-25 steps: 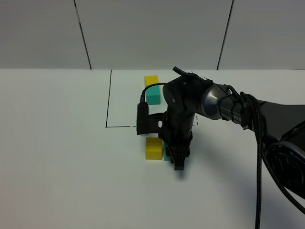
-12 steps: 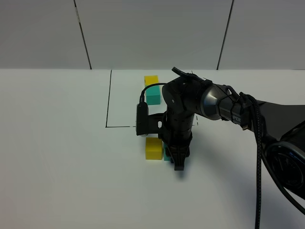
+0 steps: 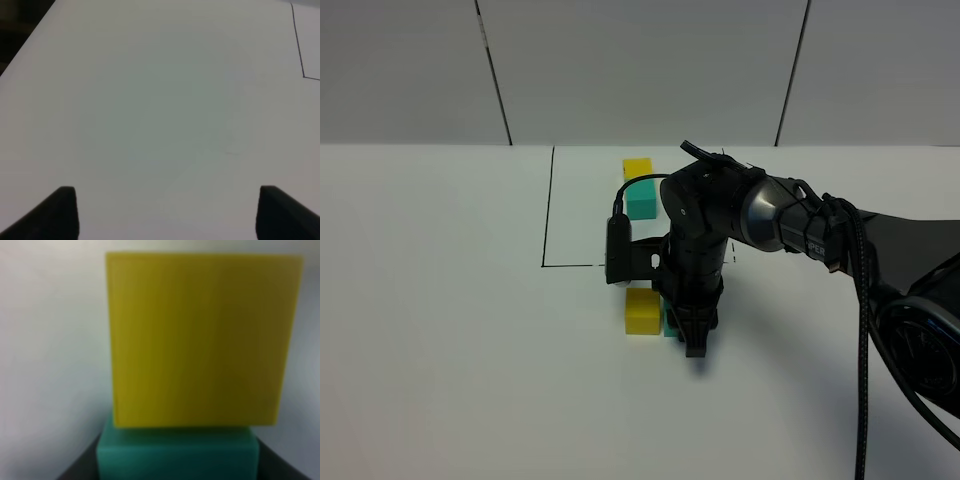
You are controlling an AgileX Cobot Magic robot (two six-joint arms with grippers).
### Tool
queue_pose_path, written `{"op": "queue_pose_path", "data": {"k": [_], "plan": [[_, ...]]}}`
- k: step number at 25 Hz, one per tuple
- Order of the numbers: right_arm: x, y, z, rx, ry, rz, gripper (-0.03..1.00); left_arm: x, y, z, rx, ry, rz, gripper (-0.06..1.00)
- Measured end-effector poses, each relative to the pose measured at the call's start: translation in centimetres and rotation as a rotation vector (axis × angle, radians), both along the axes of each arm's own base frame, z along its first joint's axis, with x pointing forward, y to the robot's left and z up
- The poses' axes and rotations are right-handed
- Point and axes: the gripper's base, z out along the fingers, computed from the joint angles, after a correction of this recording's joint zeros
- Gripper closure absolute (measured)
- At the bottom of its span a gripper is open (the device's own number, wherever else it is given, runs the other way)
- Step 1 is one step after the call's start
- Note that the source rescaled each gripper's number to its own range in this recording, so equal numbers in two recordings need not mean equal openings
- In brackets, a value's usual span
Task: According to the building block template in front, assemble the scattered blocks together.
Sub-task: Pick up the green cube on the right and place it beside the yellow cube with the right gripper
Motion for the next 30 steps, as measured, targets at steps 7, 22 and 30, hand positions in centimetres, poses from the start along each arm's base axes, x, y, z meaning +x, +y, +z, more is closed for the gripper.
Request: {"op": "queue_pose_path", "data": {"k": [7, 22, 30], "plan": [[0.03, 0.03, 0.0, 0.004, -0.002, -0.008, 0.82, 0.0, 0.0, 0.0, 0.0, 0.0, 0.0, 0.34], [0.1, 0.32, 0.04, 0.035, -0.012, -0.029, 0.82, 0.0, 0.0, 0.0, 0.0, 0.0, 0.0, 0.34], [0.1, 0.32, 0.04, 0.031, -0.014, -0.007, 0.82, 0.0, 0.0, 0.0, 0.0, 0.0, 0.0, 0.34]]}}
